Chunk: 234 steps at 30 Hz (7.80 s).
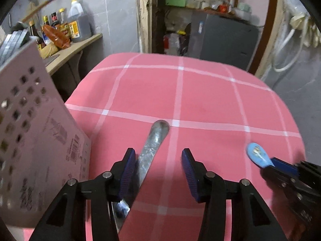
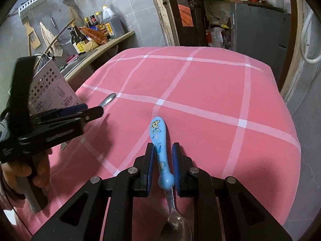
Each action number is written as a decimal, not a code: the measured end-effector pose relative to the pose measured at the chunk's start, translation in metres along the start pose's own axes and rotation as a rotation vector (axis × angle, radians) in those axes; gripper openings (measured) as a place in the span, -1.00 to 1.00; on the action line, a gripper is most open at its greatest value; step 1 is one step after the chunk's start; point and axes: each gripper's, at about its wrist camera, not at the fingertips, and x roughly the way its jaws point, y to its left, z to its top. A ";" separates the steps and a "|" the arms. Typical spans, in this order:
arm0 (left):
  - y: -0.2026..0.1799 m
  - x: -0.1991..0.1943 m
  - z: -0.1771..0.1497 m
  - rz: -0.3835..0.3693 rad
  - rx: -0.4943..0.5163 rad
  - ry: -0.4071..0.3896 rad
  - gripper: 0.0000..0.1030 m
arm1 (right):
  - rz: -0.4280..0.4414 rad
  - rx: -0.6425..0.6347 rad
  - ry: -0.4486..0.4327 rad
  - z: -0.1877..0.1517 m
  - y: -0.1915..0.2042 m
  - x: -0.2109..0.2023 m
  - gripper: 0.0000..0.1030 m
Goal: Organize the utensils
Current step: 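Close the left tool on the silver knife while the right tool grasps the blue child spoon, then lift the knife with the left tool while the right tool lifts the blue spoon, then carry the knife and blue spoon to the caddy and lower both into it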
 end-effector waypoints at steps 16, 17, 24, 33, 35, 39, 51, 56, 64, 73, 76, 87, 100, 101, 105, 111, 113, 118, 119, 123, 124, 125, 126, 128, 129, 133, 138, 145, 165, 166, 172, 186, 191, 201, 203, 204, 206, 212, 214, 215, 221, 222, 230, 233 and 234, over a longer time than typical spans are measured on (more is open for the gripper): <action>-0.021 0.018 0.022 0.027 0.060 0.077 -0.59 | 0.049 0.040 0.000 0.000 -0.003 0.008 -0.69; -0.022 0.017 0.022 0.016 0.056 0.083 -0.63 | 0.049 0.042 0.000 -0.001 -0.004 0.008 -0.69; -0.022 0.011 0.017 -0.070 0.032 0.153 -0.69 | 0.051 0.088 0.002 -0.003 -0.006 0.007 -0.70; -0.015 -0.003 -0.004 -0.195 0.005 0.253 -0.96 | 0.051 0.134 0.019 -0.010 -0.006 0.006 -0.75; -0.016 -0.005 -0.007 -0.181 0.036 0.237 -0.96 | 0.050 0.127 0.030 -0.009 -0.005 0.008 -0.75; -0.012 -0.005 -0.012 -0.212 0.039 0.226 -0.78 | 0.057 0.134 0.038 -0.007 -0.007 0.009 -0.75; -0.046 0.003 0.002 -0.169 0.281 0.229 -0.64 | 0.056 0.110 0.052 -0.004 -0.007 0.009 -0.73; -0.043 0.005 0.009 -0.218 0.247 0.253 -0.70 | 0.056 0.110 0.065 -0.006 -0.008 0.008 -0.73; -0.018 0.005 0.010 -0.324 0.089 0.301 -0.70 | 0.021 0.072 0.143 0.006 0.001 0.023 -0.69; -0.009 -0.001 -0.008 -0.352 0.042 0.285 -0.70 | -0.047 0.020 0.215 0.018 0.015 0.036 -0.65; -0.004 -0.002 -0.012 -0.359 0.034 0.282 -0.70 | -0.073 -0.017 0.214 0.016 0.021 0.034 -0.65; -0.003 -0.022 -0.018 -0.417 0.037 0.203 -0.70 | 0.013 0.114 0.005 -0.002 0.009 -0.015 -0.66; -0.013 -0.012 -0.014 -0.482 0.103 0.320 -0.69 | 0.001 0.220 -0.037 -0.014 0.004 -0.023 -0.66; -0.017 -0.008 -0.014 -0.471 0.116 0.350 -0.68 | -0.003 0.231 -0.030 -0.015 0.003 -0.022 -0.66; -0.028 -0.004 -0.010 -0.423 0.183 0.415 -0.67 | -0.001 0.268 -0.015 -0.020 -0.004 -0.021 -0.67; -0.048 -0.007 -0.009 -0.334 0.318 0.432 -0.64 | 0.005 0.283 -0.009 -0.027 -0.003 -0.017 -0.68; -0.054 -0.007 -0.008 -0.322 0.351 0.436 -0.54 | 0.006 0.283 -0.004 -0.028 -0.002 -0.015 -0.68; -0.073 -0.009 -0.009 -0.317 0.428 0.444 -0.17 | 0.012 0.283 0.011 -0.032 -0.003 -0.011 -0.70; -0.075 -0.010 -0.009 -0.289 0.441 0.428 -0.47 | 0.012 0.283 0.011 -0.031 -0.003 -0.012 -0.70; -0.066 -0.010 -0.004 -0.299 0.411 0.423 -0.68 | 0.018 0.284 0.006 -0.032 -0.002 -0.014 -0.70; -0.064 -0.009 -0.003 -0.301 0.412 0.425 -0.69 | 0.020 0.284 0.005 -0.033 -0.002 -0.014 -0.70; -0.064 -0.010 -0.002 -0.300 0.413 0.424 -0.69 | 0.022 0.286 0.003 -0.034 -0.002 -0.014 -0.71; -0.064 -0.010 -0.001 -0.305 0.403 0.423 -0.70 | 0.025 0.290 0.001 -0.035 -0.004 -0.016 -0.71; -0.049 -0.008 0.003 -0.354 0.337 0.427 -0.70 | 0.031 0.298 -0.003 -0.036 -0.004 -0.017 -0.71; -0.040 -0.005 0.003 -0.374 0.295 0.426 -0.70 | 0.033 0.299 -0.005 -0.036 -0.004 -0.018 -0.71; -0.022 -0.026 0.000 -0.437 0.222 0.315 -0.70 | 0.044 0.294 -0.024 -0.040 -0.002 -0.022 -0.71; -0.006 -0.055 -0.006 -0.464 0.178 0.180 -0.70 | 0.073 0.292 -0.086 -0.047 0.003 -0.031 -0.73; 0.005 -0.079 -0.003 -0.468 0.150 0.080 -0.70 | 0.073 0.256 -0.186 -0.046 0.017 -0.047 -0.84; 0.010 -0.103 0.003 -0.471 0.102 -0.051 -0.70 | 0.044 0.204 -0.296 -0.033 0.044 -0.082 -0.85; 0.012 -0.107 0.004 -0.474 0.095 -0.061 -0.70 | 0.042 0.203 -0.304 -0.033 0.044 -0.085 -0.85; 0.022 -0.127 0.017 -0.481 0.069 -0.123 -0.70 | 0.026 0.185 -0.359 -0.021 0.053 -0.104 -0.85; 0.046 -0.173 0.064 -0.471 0.029 -0.264 -0.70 | 0.002 0.111 -0.467 0.031 0.084 -0.147 -0.85; 0.060 -0.190 0.077 -0.456 0.016 -0.315 -0.70 | 0.010 0.088 -0.516 0.057 0.101 -0.164 -0.85; 0.107 -0.228 0.109 -0.414 -0.035 -0.422 -0.70 | 0.069 0.004 -0.600 0.111 0.152 -0.180 -0.85; 0.117 -0.233 0.113 -0.392 -0.042 -0.444 -0.70 | 0.091 -0.006 -0.603 0.117 0.162 -0.177 -0.85; 0.123 -0.235 0.115 -0.380 -0.048 -0.454 -0.70 | 0.102 -0.015 -0.604 0.120 0.168 -0.175 -0.85; 0.134 -0.238 0.117 -0.354 -0.057 -0.470 -0.70 | 0.119 -0.032 -0.600 0.125 0.179 -0.169 -0.85; 0.167 -0.233 0.111 -0.285 -0.092 -0.494 -0.70 | 0.175 -0.074 -0.547 0.126 0.207 -0.139 -0.85; 0.174 -0.228 0.104 -0.280 -0.107 -0.502 -0.70 | 0.184 -0.088 -0.524 0.123 0.213 -0.129 -0.85; 0.178 -0.225 0.100 -0.281 -0.117 -0.510 -0.69 | 0.189 -0.094 -0.511 0.121 0.215 -0.123 -0.85; 0.189 -0.211 0.081 -0.270 -0.155 -0.546 -0.69 | 0.200 -0.115 -0.451 0.110 0.226 -0.097 -0.85; 0.190 -0.208 0.079 -0.269 -0.158 -0.547 -0.70 | 0.198 -0.119 -0.445 0.108 0.228 -0.094 -0.85; 0.186 -0.185 0.074 -0.264 -0.133 -0.533 -0.69 | 0.201 -0.128 -0.408 0.097 0.232 -0.076 -0.85; 0.184 -0.177 0.070 -0.268 -0.122 -0.524 -0.69 | 0.206 -0.128 -0.408 0.095 0.231 -0.074 -0.85; 0.184 -0.174 0.068 -0.269 -0.125 -0.518 -0.69 | 0.207 -0.130 -0.407 0.094 0.231 -0.073 -0.85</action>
